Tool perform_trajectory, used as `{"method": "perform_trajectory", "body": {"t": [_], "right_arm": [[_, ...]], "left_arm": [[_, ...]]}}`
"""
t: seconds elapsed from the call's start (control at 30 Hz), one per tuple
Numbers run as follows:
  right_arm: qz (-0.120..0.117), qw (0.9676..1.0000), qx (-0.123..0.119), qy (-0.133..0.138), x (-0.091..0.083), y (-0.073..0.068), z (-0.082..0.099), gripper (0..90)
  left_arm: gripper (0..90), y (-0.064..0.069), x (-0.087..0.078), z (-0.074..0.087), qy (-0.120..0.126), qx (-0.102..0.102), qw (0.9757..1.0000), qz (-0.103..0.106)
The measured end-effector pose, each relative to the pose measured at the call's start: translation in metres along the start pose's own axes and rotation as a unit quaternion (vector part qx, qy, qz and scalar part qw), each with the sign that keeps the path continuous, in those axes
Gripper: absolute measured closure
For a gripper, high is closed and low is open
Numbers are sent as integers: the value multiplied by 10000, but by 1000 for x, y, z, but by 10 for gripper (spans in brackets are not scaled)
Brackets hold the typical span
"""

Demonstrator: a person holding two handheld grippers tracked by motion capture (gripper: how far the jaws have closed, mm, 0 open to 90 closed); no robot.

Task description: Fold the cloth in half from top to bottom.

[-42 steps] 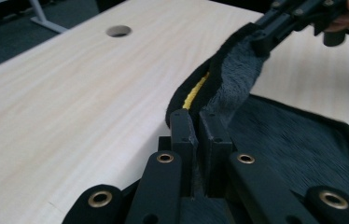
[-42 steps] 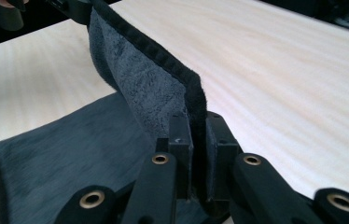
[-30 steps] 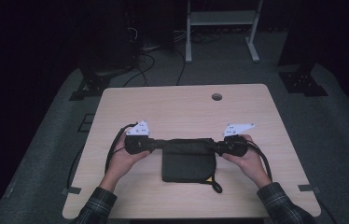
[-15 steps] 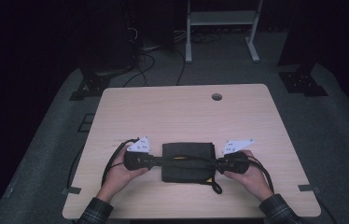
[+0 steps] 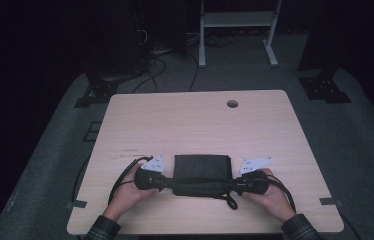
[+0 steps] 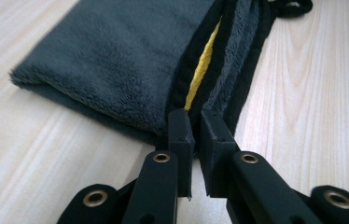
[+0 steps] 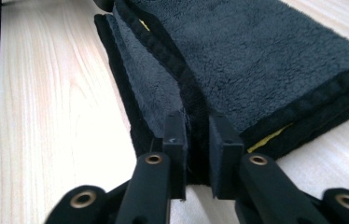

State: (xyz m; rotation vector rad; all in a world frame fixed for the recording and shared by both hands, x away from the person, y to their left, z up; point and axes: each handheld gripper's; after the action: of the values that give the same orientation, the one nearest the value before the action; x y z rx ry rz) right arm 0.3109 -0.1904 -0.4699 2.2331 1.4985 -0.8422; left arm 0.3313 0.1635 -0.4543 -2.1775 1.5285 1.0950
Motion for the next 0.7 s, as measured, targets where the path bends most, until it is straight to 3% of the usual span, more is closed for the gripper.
{"method": "perform_trajectory", "body": {"t": [0.07,0.2,0.33,0.43,0.57,0.7], "right_arm": [[-28,10000,-3,35,-1,-1,2,742],[-108,9996,58,242,-13,-4,3,695],[-109,9978,76,646,-29,-6,-2,729],[-58,9965,119,830,-34,-3,-9,775],[36,9979,136,635,-17,4,-13,803],[-65,9994,101,340,4,4,-15,822]], "left_arm": [[791,1,-1,1,16,-13,10000,53],[693,2,-14,3,344,-68,9993,87],[702,3,-26,-4,711,-118,9972,179],[760,1,-24,-10,807,-178,9965,123],[804,-6,-5,-17,762,-338,9965,-29],[818,-6,15,-19,594,-365,9975,60]]}}
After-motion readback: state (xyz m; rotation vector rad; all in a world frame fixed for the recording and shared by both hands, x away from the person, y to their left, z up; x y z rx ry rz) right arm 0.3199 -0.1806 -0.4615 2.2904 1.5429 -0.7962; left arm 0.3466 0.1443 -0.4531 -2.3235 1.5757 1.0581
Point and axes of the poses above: each handheld gripper's, and its own axes: x roughly forward along the jaws, z roughly out of its underside, y roughly to its right, and after that the axes turned 9 degrees about -x, right-handed
